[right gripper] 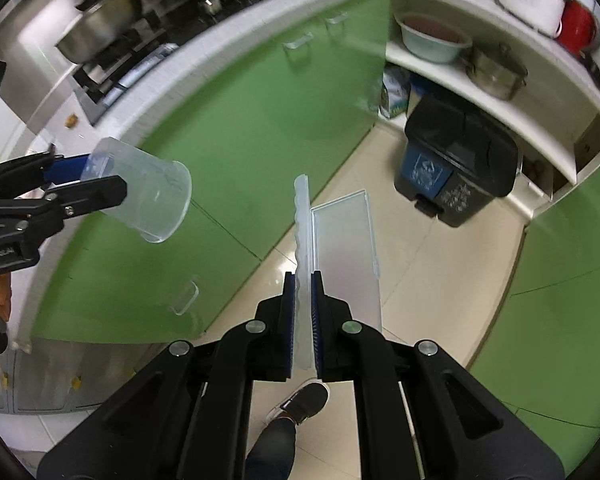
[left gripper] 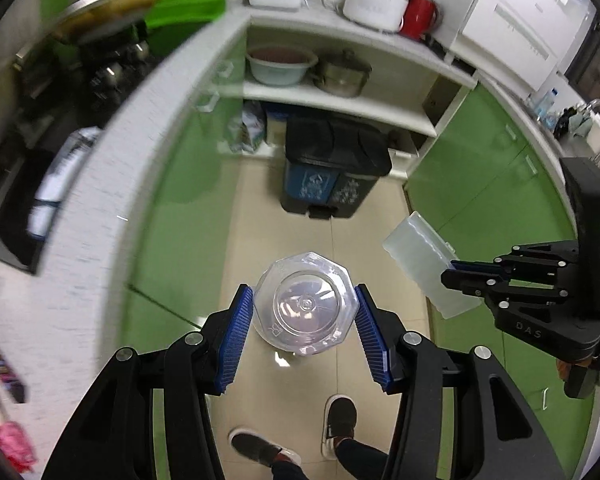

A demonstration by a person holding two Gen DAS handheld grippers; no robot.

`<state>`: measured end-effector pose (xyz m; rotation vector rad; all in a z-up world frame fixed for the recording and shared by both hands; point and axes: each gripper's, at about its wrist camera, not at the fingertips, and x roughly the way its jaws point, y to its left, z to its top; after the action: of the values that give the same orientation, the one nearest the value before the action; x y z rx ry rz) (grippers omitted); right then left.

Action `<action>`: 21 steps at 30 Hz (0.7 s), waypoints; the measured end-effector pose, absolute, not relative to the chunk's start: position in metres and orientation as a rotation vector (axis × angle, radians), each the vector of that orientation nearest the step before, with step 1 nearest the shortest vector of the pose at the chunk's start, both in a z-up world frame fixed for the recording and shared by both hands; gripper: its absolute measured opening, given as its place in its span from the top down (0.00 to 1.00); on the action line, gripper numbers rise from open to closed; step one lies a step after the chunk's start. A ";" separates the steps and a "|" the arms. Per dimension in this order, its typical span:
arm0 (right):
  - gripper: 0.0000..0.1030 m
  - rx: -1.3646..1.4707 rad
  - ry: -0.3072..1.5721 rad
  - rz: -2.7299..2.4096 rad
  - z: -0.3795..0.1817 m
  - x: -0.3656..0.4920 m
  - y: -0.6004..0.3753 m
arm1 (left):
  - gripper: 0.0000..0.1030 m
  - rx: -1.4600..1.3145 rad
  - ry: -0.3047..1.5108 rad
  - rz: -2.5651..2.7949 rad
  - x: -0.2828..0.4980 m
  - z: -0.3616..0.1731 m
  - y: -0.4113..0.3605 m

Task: Collect trash
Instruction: 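Carry the cup with the left tool and the container with the right tool to the pink wastebasket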

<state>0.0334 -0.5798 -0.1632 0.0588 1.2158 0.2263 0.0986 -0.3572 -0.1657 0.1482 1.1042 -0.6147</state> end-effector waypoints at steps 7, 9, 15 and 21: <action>0.93 0.130 1.267 0.224 -0.270 0.047 -0.601 | 0.51 0.200 1.175 -0.642 0.118 -0.274 -0.392; 0.93 0.140 1.287 0.227 -0.310 0.053 -0.603 | 0.51 0.206 1.193 -0.648 0.124 -0.308 -0.400; 0.93 0.237 1.327 0.197 -0.412 0.067 -0.606 | 0.51 0.215 1.247 -0.666 0.137 -0.399 -0.421; 0.93 0.270 1.369 0.182 -0.492 0.079 -0.605 | 0.51 0.230 1.275 -0.677 0.148 -0.462 -0.426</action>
<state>0.0793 -0.6045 -0.4921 0.2697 1.3686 0.1822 0.1478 -0.4260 -0.4618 0.2303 1.2751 -0.6766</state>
